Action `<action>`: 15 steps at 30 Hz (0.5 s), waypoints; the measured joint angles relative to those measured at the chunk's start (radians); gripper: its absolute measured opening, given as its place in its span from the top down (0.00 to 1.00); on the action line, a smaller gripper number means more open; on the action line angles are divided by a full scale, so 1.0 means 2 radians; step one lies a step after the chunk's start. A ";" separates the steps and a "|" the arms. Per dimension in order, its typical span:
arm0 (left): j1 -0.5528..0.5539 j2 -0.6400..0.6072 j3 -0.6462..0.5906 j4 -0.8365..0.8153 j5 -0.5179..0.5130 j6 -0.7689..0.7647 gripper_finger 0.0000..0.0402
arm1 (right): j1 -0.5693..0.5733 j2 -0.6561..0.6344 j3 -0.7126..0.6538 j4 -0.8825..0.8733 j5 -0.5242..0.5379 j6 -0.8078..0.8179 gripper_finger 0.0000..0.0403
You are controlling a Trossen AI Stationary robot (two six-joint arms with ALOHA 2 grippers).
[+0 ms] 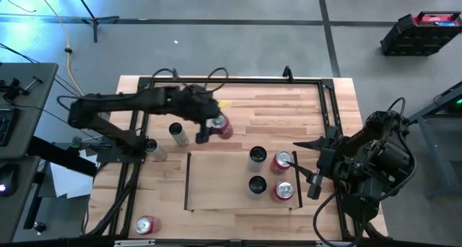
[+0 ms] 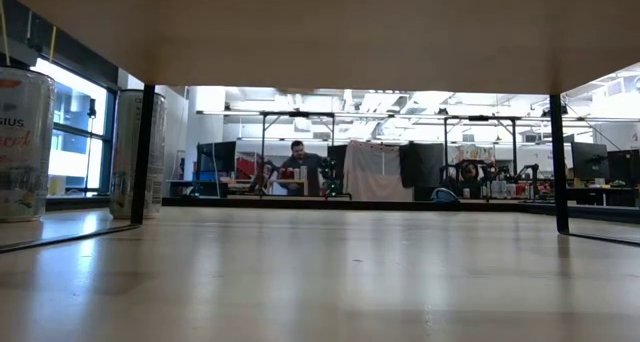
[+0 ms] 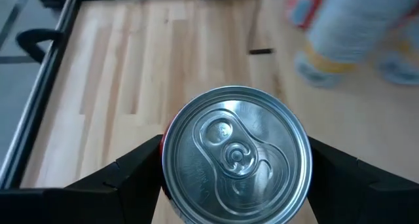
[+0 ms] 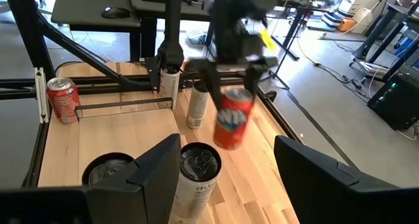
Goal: Place canned beverage on shelf
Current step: Put the top red soda can on the shelf
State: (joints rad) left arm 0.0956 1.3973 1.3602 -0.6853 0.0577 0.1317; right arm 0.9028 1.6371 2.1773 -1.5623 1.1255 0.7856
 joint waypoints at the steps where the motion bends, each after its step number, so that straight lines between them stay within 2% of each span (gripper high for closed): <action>1: -0.005 -0.011 0.000 -0.007 0.002 -0.003 0.29 | 0.000 0.000 0.000 0.000 0.000 0.000 0.43; 10: -0.077 -0.069 0.000 -0.017 0.015 -0.040 0.29 | 0.000 0.000 0.000 0.001 0.004 0.002 0.43; 15: -0.125 -0.064 0.000 -0.016 -0.011 -0.074 0.29 | 0.000 0.000 0.000 0.001 0.004 0.011 0.43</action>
State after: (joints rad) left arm -0.1552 1.2687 1.3602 -0.7174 0.0349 -0.0160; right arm 0.9028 1.6371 2.1773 -1.5597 1.1328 0.8074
